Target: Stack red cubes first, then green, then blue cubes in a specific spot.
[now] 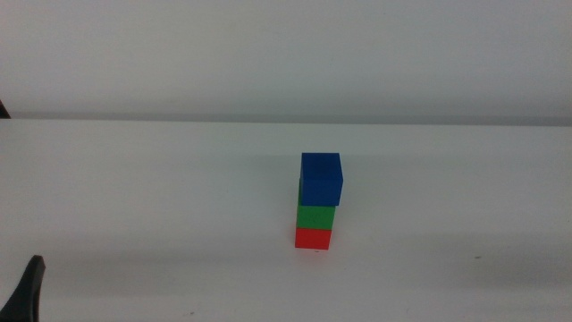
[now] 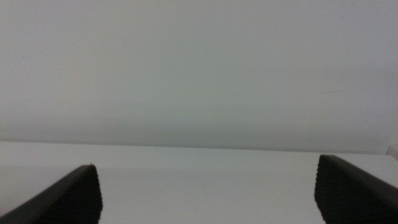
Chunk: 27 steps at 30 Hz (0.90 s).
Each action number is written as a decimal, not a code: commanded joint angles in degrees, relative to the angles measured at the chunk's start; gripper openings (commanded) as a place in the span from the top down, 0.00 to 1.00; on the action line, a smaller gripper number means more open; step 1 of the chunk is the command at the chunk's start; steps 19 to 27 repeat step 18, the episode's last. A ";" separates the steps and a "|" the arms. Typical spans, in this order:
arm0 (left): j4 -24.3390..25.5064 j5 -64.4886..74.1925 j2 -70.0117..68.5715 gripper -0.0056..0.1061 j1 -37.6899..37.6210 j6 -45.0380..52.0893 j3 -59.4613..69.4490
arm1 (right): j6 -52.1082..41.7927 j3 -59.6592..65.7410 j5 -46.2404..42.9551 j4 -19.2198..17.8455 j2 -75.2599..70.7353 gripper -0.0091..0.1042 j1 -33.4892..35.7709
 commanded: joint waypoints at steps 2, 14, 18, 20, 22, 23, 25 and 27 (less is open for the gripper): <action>1.43 -1.06 -2.44 0.11 0.07 -0.08 2.37 | -0.15 2.60 -0.02 -0.62 -2.22 0.11 -0.46; 4.25 -1.06 -2.44 0.11 0.07 -0.08 2.37 | -0.15 2.60 -0.02 -0.62 -2.22 0.11 -0.46; 4.23 -1.06 -2.44 0.11 0.07 -0.08 2.37 | -0.15 2.60 -0.02 -0.62 -2.22 0.11 -0.46; 4.23 -1.06 -2.44 0.11 0.07 -0.08 2.37 | -0.15 2.60 -0.02 -0.62 -2.22 0.11 -0.46; 4.23 -1.06 -2.44 0.11 0.07 -0.08 2.37 | -0.15 2.60 -0.02 -0.62 -2.22 0.11 -0.46; 4.23 -1.06 -2.44 0.11 0.07 -0.08 2.37 | -0.15 2.60 -0.02 -0.62 -2.22 0.11 -0.46; 4.23 -1.06 -2.44 0.11 0.07 -0.08 2.37 | -0.15 2.60 -0.02 -0.62 -2.22 0.11 -0.46; 4.23 -1.06 -2.44 0.11 0.07 -0.08 2.37 | -0.15 2.60 -0.02 -0.62 -2.22 0.11 -0.46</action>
